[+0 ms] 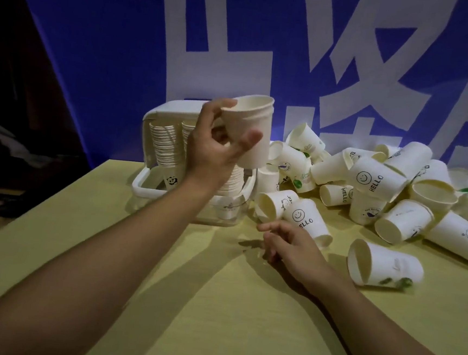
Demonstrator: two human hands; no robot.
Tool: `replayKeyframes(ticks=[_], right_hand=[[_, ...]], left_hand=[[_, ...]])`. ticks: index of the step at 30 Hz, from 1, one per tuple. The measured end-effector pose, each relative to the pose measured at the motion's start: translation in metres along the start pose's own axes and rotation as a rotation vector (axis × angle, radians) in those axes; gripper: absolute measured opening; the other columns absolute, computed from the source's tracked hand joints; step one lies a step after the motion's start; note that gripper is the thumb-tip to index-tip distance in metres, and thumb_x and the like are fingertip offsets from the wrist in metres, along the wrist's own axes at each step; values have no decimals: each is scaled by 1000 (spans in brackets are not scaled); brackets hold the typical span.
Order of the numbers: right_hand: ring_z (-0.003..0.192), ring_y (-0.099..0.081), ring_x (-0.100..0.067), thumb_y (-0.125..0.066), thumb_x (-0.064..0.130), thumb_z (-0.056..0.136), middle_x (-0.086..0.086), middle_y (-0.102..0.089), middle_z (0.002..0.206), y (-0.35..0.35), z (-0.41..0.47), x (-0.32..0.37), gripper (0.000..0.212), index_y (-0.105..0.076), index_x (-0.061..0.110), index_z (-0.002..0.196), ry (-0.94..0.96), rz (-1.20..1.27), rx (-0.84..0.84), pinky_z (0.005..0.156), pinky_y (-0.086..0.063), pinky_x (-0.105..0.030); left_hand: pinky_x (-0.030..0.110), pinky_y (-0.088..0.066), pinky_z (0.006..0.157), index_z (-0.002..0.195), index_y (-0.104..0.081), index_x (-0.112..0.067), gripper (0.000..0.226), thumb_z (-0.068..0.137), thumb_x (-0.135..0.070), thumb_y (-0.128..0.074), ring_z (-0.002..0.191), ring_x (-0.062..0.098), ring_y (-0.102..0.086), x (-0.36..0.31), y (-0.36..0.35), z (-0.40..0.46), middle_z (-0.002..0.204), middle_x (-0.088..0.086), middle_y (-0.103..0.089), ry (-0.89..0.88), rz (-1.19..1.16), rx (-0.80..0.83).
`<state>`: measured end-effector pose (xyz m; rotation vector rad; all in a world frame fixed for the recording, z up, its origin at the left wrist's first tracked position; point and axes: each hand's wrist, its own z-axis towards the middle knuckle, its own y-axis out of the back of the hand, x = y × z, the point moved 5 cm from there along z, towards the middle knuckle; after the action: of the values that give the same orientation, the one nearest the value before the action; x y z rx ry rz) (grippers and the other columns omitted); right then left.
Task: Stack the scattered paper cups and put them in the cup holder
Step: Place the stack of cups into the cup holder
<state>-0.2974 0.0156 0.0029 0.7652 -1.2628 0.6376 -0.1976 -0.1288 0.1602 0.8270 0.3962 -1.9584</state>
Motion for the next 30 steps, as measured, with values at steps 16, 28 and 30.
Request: replayKeyframes(ticks=[16,28,30], right_hand=[[63,-58,-10,-56,6,98,-2,-67,73,0,-1,1,19,-72,17,101,9,-27,-3,64,-53,-23],[74,-64,-14,-55,7,99,12,-62,58,1,-1,0,20,-71,19,103,26,-64,-3,72,-55,-26],[75,-65,-17,-56,7,99,10,-63,59,1,-1,-1,20,-72,20,102,18,-67,-7,74,-56,-31]], left_hand=[[46,-59,86,121,-55,-47,43,83,-52,-75,108,15,-60,61,15,19,120,-13,-58,208,439,17],[45,-51,93,132,-42,-43,60,82,-52,-74,118,20,-55,67,20,-6,137,-10,-55,255,652,111],[47,-49,98,142,-30,-43,77,81,-47,-78,127,25,-51,71,14,-7,147,-6,-47,303,632,151]])
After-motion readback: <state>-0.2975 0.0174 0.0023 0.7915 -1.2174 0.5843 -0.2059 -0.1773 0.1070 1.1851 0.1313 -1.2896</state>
